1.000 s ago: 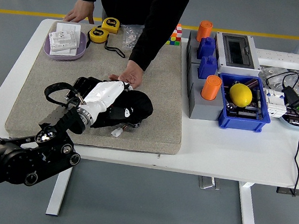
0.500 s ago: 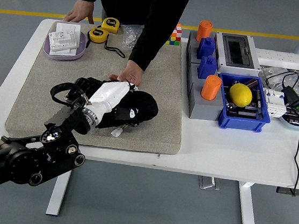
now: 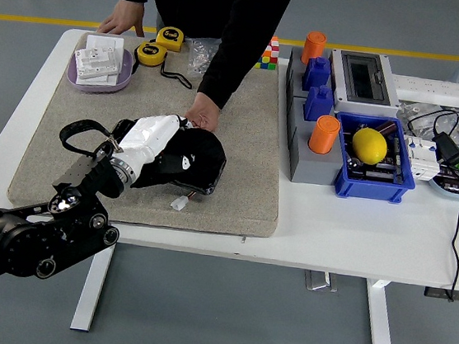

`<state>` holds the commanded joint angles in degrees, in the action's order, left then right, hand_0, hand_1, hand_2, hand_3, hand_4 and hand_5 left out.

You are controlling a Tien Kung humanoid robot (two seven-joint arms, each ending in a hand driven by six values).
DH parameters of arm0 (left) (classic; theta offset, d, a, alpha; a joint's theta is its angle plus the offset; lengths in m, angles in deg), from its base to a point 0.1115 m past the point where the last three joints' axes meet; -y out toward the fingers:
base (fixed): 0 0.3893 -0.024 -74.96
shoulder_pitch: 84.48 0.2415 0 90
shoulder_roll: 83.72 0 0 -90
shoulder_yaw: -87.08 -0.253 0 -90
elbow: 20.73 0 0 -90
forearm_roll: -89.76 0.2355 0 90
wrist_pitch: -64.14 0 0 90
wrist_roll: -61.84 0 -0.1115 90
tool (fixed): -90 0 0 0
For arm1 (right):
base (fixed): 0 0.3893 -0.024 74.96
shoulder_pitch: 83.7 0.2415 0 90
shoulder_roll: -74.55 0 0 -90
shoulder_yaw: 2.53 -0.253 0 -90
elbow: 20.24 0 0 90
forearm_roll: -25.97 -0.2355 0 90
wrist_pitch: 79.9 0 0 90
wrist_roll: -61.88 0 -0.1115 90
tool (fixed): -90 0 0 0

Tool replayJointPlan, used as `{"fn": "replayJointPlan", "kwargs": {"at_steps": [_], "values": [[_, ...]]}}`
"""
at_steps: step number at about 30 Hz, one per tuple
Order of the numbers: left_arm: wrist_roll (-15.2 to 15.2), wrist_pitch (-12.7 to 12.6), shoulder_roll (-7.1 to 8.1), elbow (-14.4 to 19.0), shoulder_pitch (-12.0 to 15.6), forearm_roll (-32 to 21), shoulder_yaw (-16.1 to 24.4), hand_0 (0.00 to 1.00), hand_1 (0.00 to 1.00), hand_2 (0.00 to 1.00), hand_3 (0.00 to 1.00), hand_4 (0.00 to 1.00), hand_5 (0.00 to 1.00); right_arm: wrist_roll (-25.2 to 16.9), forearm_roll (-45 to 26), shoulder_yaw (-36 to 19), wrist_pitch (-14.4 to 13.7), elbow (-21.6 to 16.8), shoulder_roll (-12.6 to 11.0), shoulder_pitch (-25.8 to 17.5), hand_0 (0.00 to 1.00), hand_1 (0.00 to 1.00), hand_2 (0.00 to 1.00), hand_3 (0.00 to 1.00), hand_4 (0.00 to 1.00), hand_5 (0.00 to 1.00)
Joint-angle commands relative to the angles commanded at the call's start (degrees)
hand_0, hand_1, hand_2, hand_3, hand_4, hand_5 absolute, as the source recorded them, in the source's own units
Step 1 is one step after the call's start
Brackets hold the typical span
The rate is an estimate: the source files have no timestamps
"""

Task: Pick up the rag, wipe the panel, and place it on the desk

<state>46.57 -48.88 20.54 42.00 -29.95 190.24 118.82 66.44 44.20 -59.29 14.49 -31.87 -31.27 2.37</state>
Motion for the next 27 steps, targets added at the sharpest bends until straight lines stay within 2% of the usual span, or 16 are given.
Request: {"fn": "replayJointPlan", "kwargs": {"at_steps": [15,27], "values": [[0.0,0.5,2.95,-1.4,1.9,1.3,4.4,0.311,0.168,0.523,0.432,0.042,0.002,0.1,0.6,-1.0,0.0,0.0,0.2,-0.3,0.740,0.686,0.699,0.617,0.998,0.548],[-0.4,0.3,4.51,-2.4,3.1,2.7,8.1,0.295,0.167,0.522,0.432,0.044,0.002,0.2,0.8,-1.4,0.2,0.1,0.2,-0.3,0.739,0.685,0.700,0.617,0.998,0.547]]}}
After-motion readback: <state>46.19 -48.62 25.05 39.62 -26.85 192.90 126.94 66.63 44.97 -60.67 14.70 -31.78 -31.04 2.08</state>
